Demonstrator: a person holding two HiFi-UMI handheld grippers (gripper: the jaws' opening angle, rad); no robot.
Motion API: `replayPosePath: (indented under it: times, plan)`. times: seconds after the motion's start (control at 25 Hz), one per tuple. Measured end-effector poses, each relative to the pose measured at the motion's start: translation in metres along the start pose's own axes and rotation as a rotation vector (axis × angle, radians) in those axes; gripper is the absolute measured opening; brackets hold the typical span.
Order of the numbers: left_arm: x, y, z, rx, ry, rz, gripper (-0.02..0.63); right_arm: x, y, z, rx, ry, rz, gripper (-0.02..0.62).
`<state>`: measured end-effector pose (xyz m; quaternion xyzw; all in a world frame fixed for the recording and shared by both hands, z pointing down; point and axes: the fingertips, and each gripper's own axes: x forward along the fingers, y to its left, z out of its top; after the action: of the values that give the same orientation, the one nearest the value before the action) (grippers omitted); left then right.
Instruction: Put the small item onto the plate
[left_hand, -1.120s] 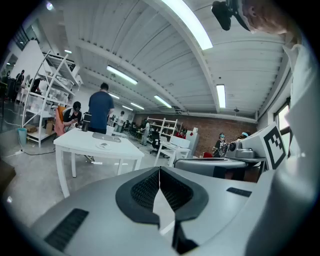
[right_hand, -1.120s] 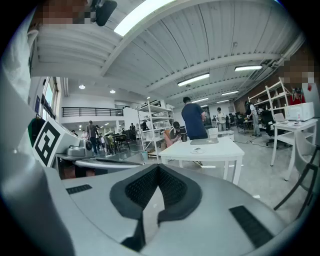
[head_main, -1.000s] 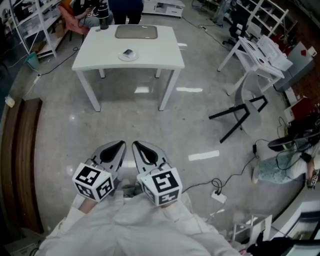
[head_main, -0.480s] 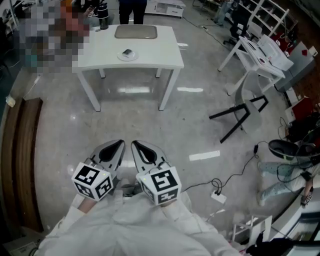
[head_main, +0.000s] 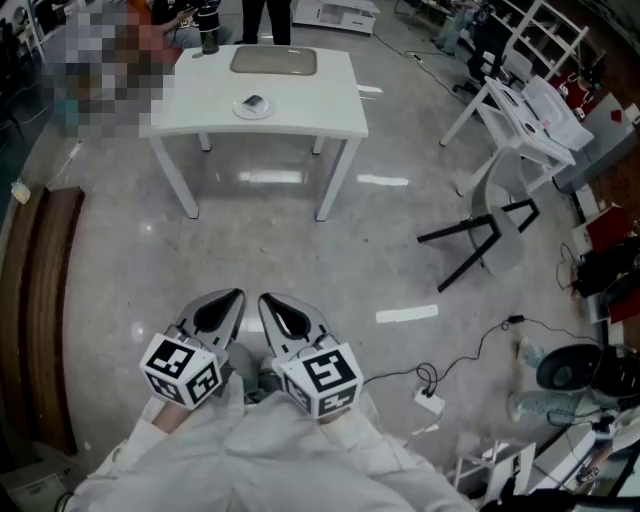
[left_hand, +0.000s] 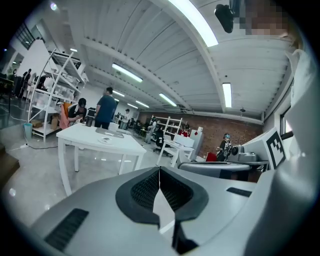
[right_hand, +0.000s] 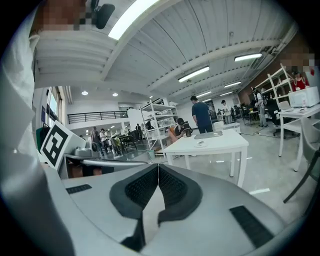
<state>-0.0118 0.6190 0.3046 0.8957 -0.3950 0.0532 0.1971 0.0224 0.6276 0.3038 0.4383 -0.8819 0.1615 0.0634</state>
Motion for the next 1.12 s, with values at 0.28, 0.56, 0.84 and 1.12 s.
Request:
replayPosePath:
  times: [0.28, 0.56, 0.84, 1.12]
  plan:
    - [0.027, 0.013, 0.0, -0.006, 0.01, 0.014, 0.012, 0.014, -0.028, -0.002, 0.01, 0.017, -0.018, 0.015]
    - [0.074, 0.052, 0.015, -0.013, 0.026, -0.006, 0.012, 0.063, -0.069, 0.011, 0.034, 0.021, -0.034, 0.015]
    - [0.117, 0.127, 0.062, 0.031, 0.03, -0.015, 0.012, 0.146, -0.113, 0.047, 0.046, 0.011, -0.083, 0.015]
    - [0.168, 0.203, 0.116, 0.065, 0.019, -0.042, 0.012, 0.226, -0.161, 0.096, 0.037, -0.018, -0.162, 0.015]
